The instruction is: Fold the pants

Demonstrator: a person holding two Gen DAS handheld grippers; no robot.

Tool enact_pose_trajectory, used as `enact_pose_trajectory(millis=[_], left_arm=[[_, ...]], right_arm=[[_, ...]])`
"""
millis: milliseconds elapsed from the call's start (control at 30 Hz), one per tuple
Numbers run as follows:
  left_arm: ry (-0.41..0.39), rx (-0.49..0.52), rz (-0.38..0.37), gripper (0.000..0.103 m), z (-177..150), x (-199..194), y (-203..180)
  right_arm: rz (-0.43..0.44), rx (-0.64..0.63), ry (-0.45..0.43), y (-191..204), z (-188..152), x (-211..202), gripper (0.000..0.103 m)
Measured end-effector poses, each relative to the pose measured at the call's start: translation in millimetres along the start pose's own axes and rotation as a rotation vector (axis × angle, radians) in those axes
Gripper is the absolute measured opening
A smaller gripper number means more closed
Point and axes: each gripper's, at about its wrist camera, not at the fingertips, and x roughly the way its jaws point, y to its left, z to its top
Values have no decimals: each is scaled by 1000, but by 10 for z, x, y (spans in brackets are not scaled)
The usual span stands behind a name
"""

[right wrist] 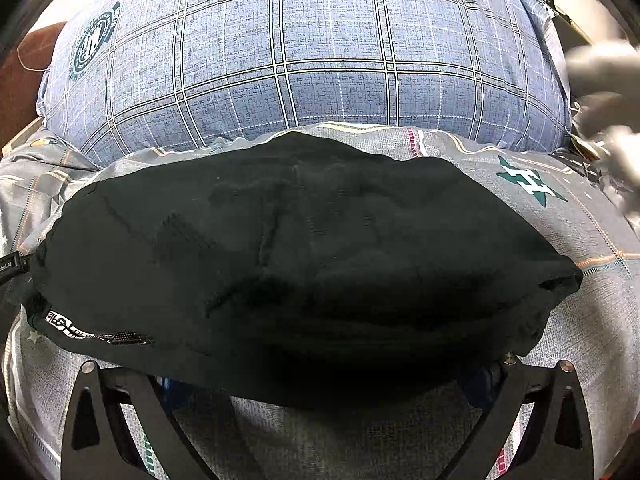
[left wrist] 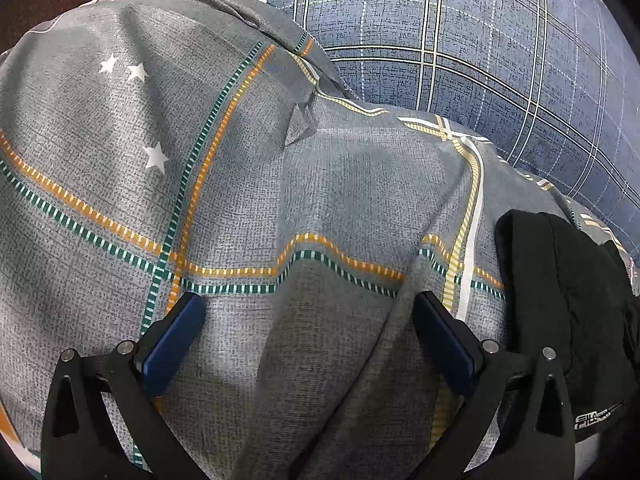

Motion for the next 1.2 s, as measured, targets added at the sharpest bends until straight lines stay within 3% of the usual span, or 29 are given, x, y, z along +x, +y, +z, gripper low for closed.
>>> enact_pose_trajectory(millis=[1200], left_arm=[[0,1,1,103,-20,-4,16]], right_arm=[[6,-5,-4,-43,-15,74,103]])
